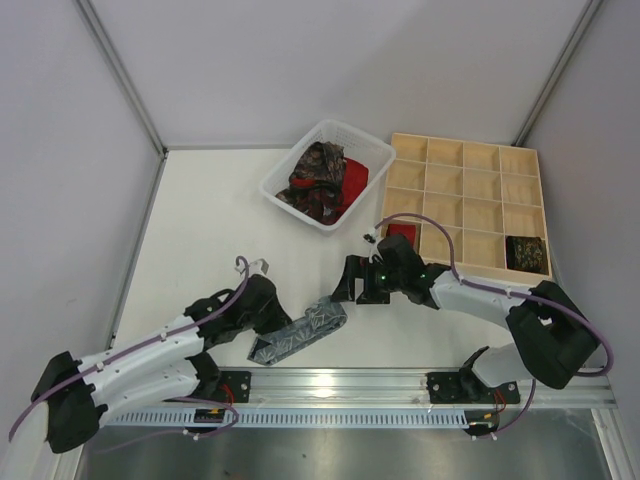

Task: Roll the ties
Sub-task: Roll the tie

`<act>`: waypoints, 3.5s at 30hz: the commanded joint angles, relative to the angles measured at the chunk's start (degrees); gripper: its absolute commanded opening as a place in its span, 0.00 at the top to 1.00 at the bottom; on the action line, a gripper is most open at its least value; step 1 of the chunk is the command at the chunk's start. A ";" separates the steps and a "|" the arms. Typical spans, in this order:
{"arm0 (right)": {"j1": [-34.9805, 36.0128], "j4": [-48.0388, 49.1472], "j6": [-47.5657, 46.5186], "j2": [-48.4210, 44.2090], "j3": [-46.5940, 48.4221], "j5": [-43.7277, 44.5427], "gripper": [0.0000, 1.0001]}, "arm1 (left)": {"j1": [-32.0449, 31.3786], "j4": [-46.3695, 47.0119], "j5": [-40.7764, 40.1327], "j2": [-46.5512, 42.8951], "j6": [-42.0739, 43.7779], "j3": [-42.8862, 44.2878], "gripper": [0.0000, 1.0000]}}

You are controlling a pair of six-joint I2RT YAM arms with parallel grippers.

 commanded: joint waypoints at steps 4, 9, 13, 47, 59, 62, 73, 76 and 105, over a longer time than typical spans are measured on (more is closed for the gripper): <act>-2.10 9.63 4.61 -4.29 -2.42 -4.52 0.00 | 4.51 9.98 6.73 0.12 8.02 2.51 0.99; -2.89 3.30 2.50 -6.13 -0.40 -2.77 0.00 | 10.31 15.93 16.39 4.59 12.16 5.77 1.00; -4.47 2.15 3.20 -4.29 -0.22 -4.08 0.04 | 10.76 22.45 23.77 9.25 13.31 7.53 1.00; 4.57 35.64 12.35 14.78 -7.26 -15.08 0.01 | 10.58 29.67 23.09 10.14 12.17 -5.56 1.00; 6.60 44.51 18.32 19.71 -10.06 -8.14 0.18 | 10.58 28.19 22.21 7.69 11.99 -7.50 1.00; 6.60 44.43 18.41 20.32 -9.54 -8.22 0.23 | 10.49 26.69 21.33 6.54 12.26 -7.41 1.00; 5.46 43.21 16.75 21.64 -9.01 -10.06 0.28 | 10.49 15.19 15.80 0.04 14.02 -2.05 0.98; 5.28 42.76 16.30 21.47 -8.66 -10.33 0.26 | 10.49 13.94 14.21 -1.19 13.66 -1.96 0.97; 7.83 44.16 17.35 31.31 -2.68 -9.71 0.26 | 10.58 21.23 13.95 5.57 12.87 -7.76 0.99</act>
